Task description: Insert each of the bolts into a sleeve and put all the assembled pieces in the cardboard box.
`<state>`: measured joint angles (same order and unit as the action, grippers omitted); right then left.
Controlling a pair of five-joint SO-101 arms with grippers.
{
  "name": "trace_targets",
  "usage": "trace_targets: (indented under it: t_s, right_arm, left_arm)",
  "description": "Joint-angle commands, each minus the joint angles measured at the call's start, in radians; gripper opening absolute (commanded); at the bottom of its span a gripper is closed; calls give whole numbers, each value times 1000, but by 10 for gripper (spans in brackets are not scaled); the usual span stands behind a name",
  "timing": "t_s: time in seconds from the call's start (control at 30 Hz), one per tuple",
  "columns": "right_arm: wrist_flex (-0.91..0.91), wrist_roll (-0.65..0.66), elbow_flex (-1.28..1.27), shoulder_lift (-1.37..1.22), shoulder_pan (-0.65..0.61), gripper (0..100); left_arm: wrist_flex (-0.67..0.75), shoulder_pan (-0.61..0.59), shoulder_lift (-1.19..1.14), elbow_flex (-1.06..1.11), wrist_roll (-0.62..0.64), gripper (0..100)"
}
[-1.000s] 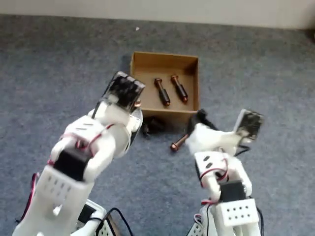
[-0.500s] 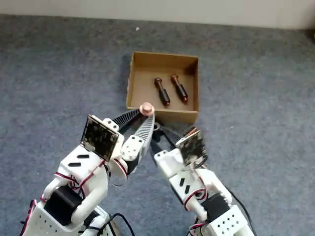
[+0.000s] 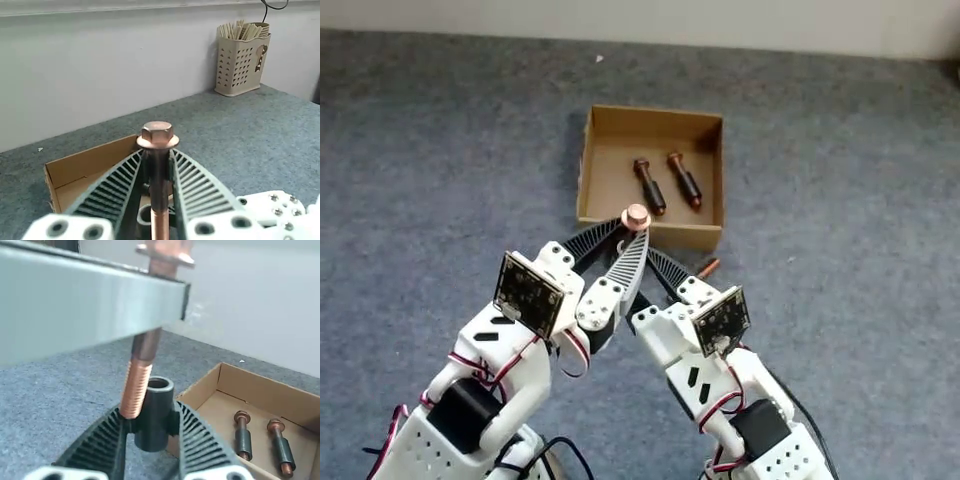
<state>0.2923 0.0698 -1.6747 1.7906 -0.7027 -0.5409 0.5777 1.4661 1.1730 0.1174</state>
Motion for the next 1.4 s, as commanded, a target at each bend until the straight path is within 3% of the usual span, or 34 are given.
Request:
trace_targets:
  t_s: [0.0, 0.67, 1.03, 1.37]
  right_arm:
    - [-30, 8, -139, 36, -7, 4]
    - [33, 8, -139, 42, -12, 4]
    - [33, 9, -139, 42, -16, 4]
    - [33, 9, -139, 42, -16, 4]
  left_arm:
    - [25, 16, 4, -38, 12, 6]
    - [28, -71, -5, -122, 12, 6]
    - [155, -71, -5, 1, 61, 6]
    - [158, -71, -5, 73, 61, 6]
